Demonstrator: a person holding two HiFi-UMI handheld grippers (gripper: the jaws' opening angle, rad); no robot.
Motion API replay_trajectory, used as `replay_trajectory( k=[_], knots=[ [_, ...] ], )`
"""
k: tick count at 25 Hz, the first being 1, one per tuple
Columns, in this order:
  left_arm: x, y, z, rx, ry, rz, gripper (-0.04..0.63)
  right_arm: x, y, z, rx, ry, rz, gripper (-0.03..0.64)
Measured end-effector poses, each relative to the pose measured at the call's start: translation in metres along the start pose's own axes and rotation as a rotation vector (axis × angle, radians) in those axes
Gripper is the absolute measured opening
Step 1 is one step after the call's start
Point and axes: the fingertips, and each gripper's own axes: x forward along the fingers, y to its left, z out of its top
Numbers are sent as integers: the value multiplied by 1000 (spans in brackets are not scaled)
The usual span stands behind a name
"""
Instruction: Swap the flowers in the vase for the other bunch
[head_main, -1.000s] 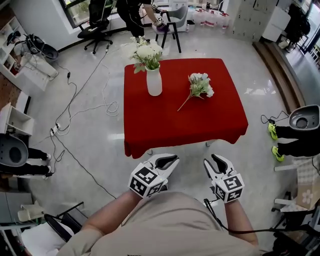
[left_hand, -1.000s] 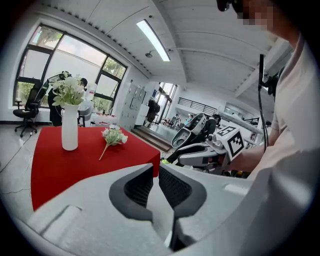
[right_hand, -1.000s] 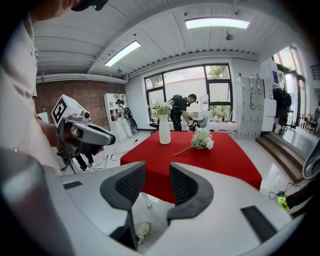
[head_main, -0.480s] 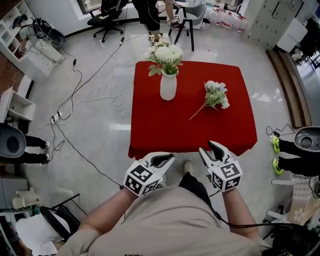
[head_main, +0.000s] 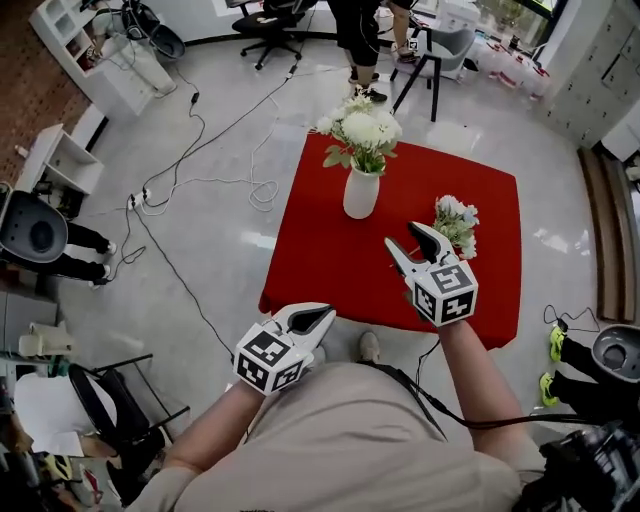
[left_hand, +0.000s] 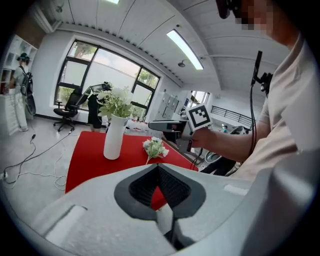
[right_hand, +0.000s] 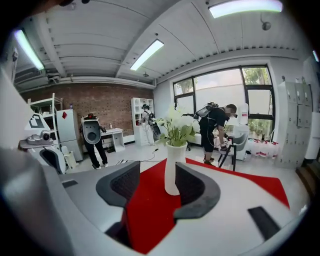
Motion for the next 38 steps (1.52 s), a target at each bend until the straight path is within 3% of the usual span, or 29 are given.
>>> replay_trajectory(
  k=[8,13,24,28,31,38],
  knots=[
    [-8,22,10,-54,-42,170,8,77,-36,44,14,-18,46,319],
    [-17,31,6,-90,-59,252,8,113,-44,64,25,-35,38,322],
    [-31,50,1,-129,-80,333,8,160,-60,79,37,-49,-49,318],
    [-36,56,-3,-120,-68,359,8,169,-67,79,18,-50,-78,269],
    [-38,58,-5,-134,-68,361,8,173,-69,79,-3,-51,-90,178],
    [-43,64,-3,-134,-74,355,8,171,-66,81,-25,-67,-103,86]
  ],
)
